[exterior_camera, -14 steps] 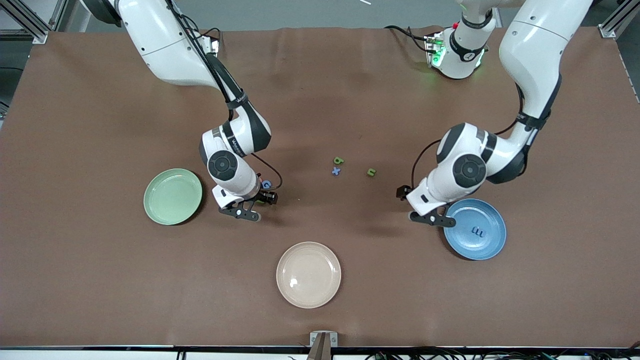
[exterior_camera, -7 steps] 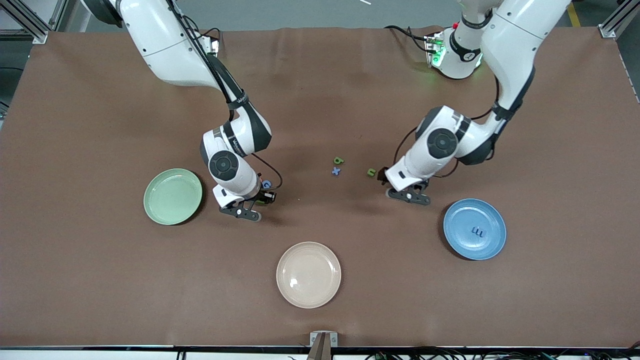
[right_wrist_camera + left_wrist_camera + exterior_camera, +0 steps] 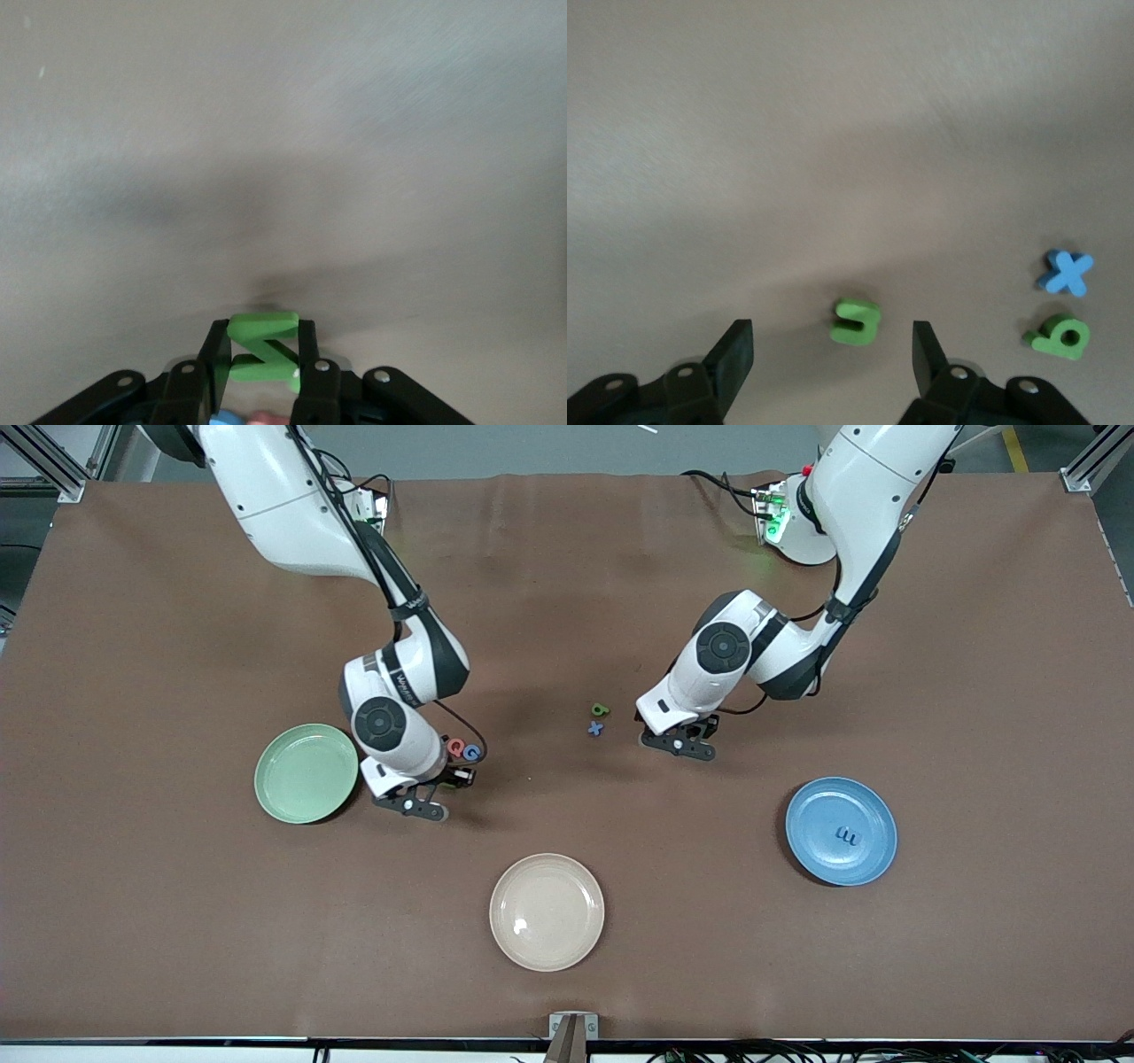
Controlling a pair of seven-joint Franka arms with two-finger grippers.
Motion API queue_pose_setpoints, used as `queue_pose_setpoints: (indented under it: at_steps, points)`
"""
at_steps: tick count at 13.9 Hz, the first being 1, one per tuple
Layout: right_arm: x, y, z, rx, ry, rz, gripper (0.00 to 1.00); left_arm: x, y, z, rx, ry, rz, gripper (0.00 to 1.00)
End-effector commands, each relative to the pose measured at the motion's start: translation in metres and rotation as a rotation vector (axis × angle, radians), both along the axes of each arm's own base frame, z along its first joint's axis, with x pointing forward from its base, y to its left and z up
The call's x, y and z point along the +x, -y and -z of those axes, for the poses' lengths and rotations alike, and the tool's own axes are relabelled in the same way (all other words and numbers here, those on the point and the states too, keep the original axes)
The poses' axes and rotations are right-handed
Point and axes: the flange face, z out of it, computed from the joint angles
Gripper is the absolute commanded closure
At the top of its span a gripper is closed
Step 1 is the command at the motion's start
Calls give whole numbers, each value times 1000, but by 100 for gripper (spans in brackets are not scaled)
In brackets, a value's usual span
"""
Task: Sort upper and lower case letters into plates
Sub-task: 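Place the M in the green plate while the left gripper grasps the n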
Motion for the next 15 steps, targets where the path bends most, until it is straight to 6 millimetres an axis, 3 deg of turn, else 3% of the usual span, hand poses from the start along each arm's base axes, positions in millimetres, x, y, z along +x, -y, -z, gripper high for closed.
queue_pose_setpoints:
  at_steps: [1,3,5,10,11,15]
  points:
    - [9,63,-63,21,-26,-52,98,-10,9,9,34,20,7,29]
    - [6,97,-78,30,-35,-87,98,-11,9,16,47,21,16,30]
    - [-3,136,-79,42,-33,-129,97,-10,10,20,46,16,16,31]
    - [-37,225,-36,56,-36,-174,96,-3,22,20,30,23,19,37]
    - [-46,238,-21,58,-48,-175,96,-4,22,24,33,17,22,38]
    - [-51,258,-3,61,-59,-190,96,-5,19,28,48,3,21,45]
